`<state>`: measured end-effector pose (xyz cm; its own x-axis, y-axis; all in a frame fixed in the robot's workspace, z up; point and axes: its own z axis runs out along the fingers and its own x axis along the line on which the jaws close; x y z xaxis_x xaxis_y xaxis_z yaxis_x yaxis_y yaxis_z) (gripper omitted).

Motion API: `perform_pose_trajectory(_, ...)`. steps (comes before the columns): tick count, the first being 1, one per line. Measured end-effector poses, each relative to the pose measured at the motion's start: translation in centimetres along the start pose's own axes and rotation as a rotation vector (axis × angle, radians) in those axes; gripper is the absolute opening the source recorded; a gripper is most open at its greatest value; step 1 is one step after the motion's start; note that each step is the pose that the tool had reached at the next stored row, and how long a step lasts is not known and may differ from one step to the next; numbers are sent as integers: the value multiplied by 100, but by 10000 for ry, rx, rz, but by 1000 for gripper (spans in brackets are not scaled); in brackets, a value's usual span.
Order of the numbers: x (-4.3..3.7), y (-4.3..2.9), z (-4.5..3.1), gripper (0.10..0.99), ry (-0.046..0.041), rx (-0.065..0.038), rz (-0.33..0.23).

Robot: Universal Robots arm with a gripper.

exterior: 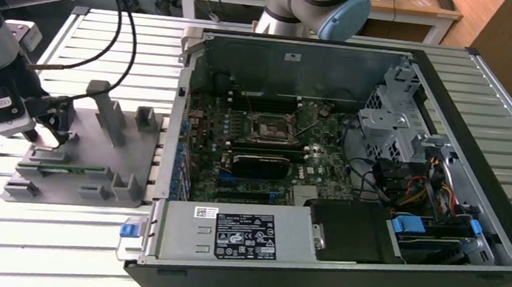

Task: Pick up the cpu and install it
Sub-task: 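Pick up the cpu and move it towards the insertion slot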

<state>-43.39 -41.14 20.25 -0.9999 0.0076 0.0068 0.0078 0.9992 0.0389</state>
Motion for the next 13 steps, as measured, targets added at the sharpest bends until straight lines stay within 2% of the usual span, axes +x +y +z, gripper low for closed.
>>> perform_pose_trajectory(5, 0, 2, -46, 529, -1, -1, 0)
perform_pose_trajectory(13, 1, 7, -168, 529, -1, -1, 0)
